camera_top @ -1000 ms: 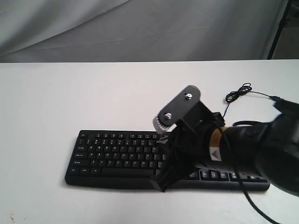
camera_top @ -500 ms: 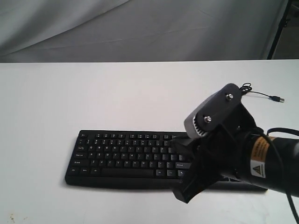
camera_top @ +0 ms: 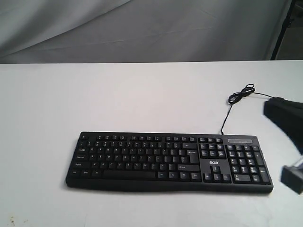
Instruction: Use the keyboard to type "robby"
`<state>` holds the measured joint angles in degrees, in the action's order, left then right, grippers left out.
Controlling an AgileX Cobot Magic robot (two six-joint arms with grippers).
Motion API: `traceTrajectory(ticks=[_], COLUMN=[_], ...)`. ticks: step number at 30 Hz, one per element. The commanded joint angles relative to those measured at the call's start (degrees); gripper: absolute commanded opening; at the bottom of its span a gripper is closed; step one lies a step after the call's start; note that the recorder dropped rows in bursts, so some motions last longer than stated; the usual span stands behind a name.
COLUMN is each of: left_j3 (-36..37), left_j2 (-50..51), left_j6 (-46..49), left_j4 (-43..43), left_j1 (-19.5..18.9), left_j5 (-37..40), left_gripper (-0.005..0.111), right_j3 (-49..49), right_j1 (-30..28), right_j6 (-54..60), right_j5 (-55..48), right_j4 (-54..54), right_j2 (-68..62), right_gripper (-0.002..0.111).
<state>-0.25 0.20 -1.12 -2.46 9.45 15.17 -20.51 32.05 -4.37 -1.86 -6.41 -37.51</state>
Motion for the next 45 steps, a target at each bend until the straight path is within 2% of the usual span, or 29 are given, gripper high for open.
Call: traceTrajectory(ticks=[1, 5, 11, 16, 21, 32, 45], left_j3=[0.2, 0.2, 0.2, 0.2, 0.2, 0.2, 0.2], left_j2=[-0.2, -0.2, -0.2, -0.2, -0.2, -0.2, -0.2], left_j6=[-0.2, -0.2, -0.2, -0.2, -0.2, -0.2, -0.2], left_j4=[-0.3, -0.3, -0.3, -0.3, -0.3, -0.3, -0.3], left_j1=[0.4, 0.4, 0.4, 0.4, 0.4, 0.4, 0.4], left_j5=[-0.4, -0.4, -0.4, -0.4, -0.4, -0.4, -0.4], left_gripper=[0.0, 0.0, 0.0, 0.0, 0.0, 0.0, 0.0], right_j3=[2.5, 4.2, 6.4, 9.3, 12.3, 20.5, 20.5], right_j1=[-5.4, -6.0, -6.5, -13.5, -16.7, -16.9, -16.8], right_j6=[-0.2, -0.2, -0.4, -0.4, -0.4, -0.7, -0.7], right_j5=[-7.0, -7.1, -6.4, -6.5, -6.5, -6.4, -7.0], right_j4=[-0.4, -0.4, -0.4, -0.4, -0.4, -2.0, -2.0], right_j2=[10.6, 15.1, 15.0, 22.5, 32.3, 37.2, 37.2], right_gripper=[0.0, 0.0, 0.0, 0.0, 0.0, 0.0, 0.0])
